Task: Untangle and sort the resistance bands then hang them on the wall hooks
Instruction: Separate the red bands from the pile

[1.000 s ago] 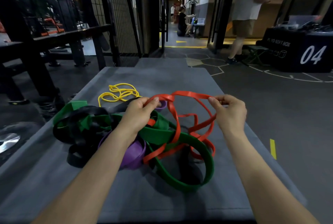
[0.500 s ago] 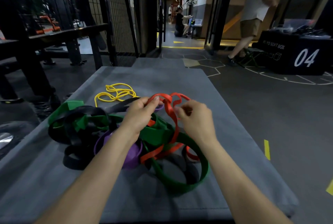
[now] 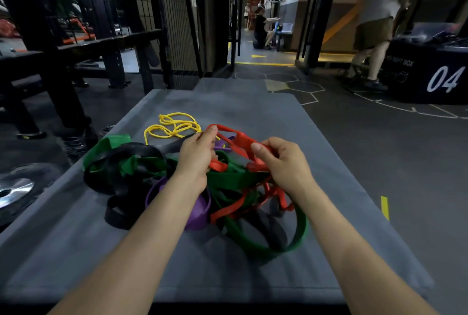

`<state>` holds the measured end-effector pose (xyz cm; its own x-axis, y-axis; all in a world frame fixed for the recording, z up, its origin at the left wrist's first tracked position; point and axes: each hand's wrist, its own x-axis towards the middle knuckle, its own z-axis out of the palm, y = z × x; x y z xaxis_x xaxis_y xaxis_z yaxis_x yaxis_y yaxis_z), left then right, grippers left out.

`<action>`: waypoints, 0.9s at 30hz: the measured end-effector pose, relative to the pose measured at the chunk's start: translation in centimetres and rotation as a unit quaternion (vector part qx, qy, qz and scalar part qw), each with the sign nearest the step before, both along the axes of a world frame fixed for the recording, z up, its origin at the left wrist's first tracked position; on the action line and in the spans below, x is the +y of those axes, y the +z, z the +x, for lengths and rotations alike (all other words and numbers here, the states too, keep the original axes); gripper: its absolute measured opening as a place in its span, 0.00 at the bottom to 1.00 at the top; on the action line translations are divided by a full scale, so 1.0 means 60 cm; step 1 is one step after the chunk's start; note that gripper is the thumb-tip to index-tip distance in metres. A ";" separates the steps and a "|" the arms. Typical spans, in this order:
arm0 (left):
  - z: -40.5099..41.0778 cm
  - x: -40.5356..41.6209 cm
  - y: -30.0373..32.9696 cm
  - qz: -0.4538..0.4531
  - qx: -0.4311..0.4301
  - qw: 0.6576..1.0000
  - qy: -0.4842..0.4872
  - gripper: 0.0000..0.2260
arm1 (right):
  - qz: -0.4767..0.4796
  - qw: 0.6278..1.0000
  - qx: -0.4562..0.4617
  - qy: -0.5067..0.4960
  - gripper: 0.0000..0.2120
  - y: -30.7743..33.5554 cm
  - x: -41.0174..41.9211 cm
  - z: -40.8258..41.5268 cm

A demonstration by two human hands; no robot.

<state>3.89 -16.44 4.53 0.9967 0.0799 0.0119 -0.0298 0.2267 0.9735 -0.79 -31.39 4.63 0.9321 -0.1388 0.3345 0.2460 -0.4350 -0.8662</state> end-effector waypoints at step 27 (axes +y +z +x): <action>0.062 -0.067 0.074 0.379 -0.124 0.915 0.055 0.22 | 0.122 0.980 -0.041 0.155 0.07 0.028 -0.081 -0.037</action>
<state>7.61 -20.49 8.95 0.9420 0.0553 0.3310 -0.2534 -0.5294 0.8096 -2.99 -36.24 6.33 0.9134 0.0619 0.4023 0.4069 -0.1115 -0.9067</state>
